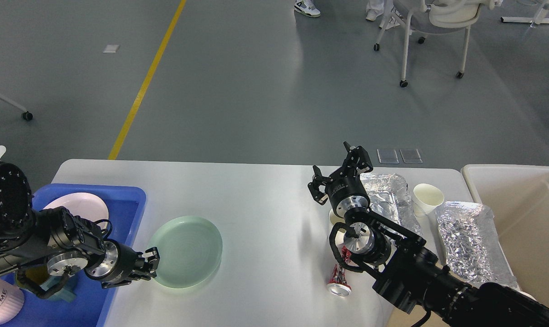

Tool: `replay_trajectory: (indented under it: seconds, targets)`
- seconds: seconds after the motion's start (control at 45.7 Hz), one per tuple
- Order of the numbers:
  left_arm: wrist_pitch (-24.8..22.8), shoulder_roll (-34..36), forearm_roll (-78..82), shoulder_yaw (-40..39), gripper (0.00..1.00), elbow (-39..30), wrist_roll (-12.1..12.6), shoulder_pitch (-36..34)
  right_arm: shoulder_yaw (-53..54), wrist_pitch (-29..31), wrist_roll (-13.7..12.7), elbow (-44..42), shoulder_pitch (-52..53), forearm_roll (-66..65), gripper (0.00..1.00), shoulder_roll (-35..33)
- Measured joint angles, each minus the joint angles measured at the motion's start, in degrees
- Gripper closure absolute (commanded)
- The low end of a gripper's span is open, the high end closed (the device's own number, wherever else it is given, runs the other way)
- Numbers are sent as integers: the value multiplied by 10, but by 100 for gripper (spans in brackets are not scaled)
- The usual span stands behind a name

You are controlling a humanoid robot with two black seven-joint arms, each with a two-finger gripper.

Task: Tidy desktop
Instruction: 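Grip the pale green plate rim with the left gripper, then lift the green plate and lay it on the white plate in the tray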

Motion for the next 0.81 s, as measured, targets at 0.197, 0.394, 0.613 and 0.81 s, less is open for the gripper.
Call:
replay_trajectory:
  seconds: [0.197,0.394,0.613,0.81]
  targets:
    - [-3,0,1,-2,100,0,0,0,0,0,0,0,0,0,0,0]
    - [-4,0,3,-3,100,-9,0,-1,0,0,0,0,0,0,0,0]
    - [-6,8,5,-1,100,-42,0,-20,0,0,0,0,0,0,0,0]
    - [-28,45,17,7,100,-72,2,-94,0,0,0,-1,0,0,0,0]
